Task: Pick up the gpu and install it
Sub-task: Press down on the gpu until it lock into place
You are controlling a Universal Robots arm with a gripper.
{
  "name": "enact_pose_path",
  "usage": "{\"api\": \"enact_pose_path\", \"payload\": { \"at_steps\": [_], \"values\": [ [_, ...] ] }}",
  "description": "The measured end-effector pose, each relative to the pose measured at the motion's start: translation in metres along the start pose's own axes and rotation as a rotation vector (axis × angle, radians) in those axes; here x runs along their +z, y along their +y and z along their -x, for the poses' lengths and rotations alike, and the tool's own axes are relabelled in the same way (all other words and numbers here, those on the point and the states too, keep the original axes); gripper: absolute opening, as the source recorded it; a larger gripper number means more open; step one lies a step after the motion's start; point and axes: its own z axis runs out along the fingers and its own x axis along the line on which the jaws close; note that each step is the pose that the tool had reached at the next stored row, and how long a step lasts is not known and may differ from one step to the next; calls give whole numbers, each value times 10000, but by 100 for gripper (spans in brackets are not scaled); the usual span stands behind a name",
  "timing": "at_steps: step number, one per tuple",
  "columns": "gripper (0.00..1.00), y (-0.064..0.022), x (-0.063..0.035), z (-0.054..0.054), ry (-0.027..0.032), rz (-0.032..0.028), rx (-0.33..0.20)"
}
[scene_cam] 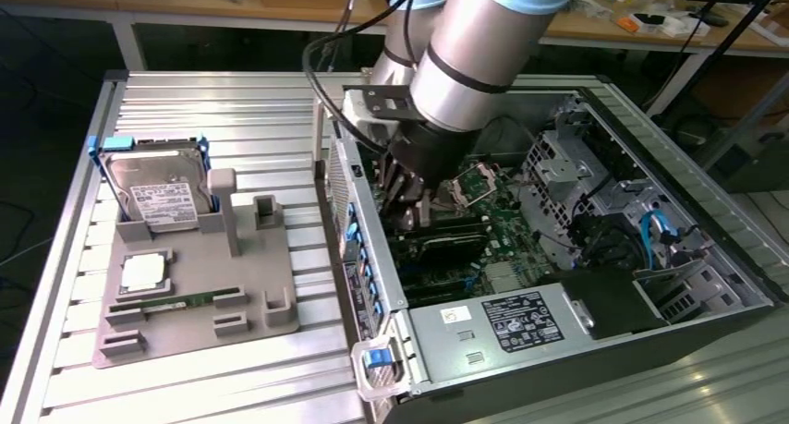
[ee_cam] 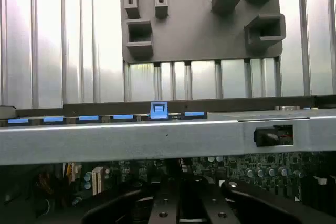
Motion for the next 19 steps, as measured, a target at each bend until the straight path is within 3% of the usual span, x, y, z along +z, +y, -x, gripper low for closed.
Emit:
{"api": "enact_pose_path", "payload": {
  "at_steps": [1, 3, 4, 6, 7, 13, 15, 18, 19],
  "values": [
    [11, -54, -8, -2, 19, 586, 8],
    [11, -73, -10, -6, 27, 894, 9],
    [11, -76, -9, -7, 30, 986, 7],
    [11, -73, -11, -8, 35, 1086, 15],
    [11, -72, -12, -8, 37, 1103, 16],
    [11, -82, -10, -8, 35, 1128, 16],
    [11, -123, -18, -7, 41, 1244, 21],
    [11, -207, -29, -4, 47, 1494, 22],
    [11, -216, -30, -5, 47, 1527, 22]
  ]
}}
